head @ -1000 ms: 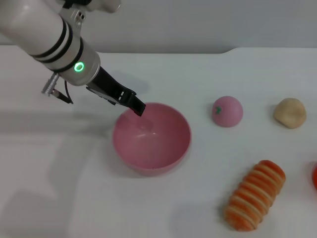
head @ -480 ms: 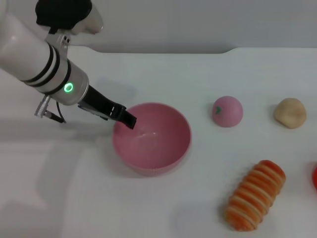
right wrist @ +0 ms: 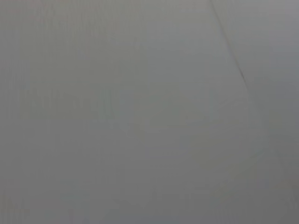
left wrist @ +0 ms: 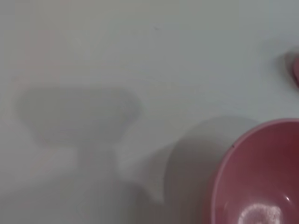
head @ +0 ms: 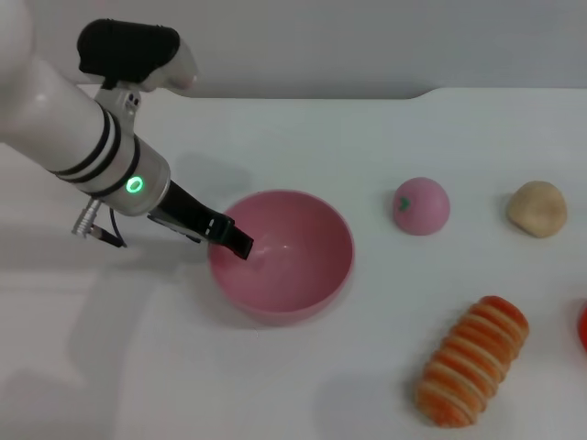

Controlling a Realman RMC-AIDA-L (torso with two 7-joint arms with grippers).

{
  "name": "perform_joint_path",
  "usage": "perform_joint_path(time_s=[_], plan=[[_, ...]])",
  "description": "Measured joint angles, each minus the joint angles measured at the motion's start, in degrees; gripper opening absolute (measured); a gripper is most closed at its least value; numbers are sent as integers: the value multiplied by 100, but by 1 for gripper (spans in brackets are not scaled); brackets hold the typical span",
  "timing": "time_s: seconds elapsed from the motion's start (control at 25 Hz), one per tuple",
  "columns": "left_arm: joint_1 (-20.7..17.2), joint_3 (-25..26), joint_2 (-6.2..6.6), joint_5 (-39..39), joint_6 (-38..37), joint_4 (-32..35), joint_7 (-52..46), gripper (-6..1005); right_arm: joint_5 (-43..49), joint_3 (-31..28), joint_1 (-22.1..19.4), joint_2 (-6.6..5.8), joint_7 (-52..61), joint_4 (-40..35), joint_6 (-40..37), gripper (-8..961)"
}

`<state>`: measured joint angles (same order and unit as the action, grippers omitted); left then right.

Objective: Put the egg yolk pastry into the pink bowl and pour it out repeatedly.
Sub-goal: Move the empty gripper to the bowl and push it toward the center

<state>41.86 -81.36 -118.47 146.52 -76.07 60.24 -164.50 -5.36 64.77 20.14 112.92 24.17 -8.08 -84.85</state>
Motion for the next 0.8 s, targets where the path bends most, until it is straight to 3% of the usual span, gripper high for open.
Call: perform_joint_path(time_s=[0.8], plan=[[-45,-291,5,-89,275,-175,-32,544,-27,-6,16,2,0,-1,3,659]])
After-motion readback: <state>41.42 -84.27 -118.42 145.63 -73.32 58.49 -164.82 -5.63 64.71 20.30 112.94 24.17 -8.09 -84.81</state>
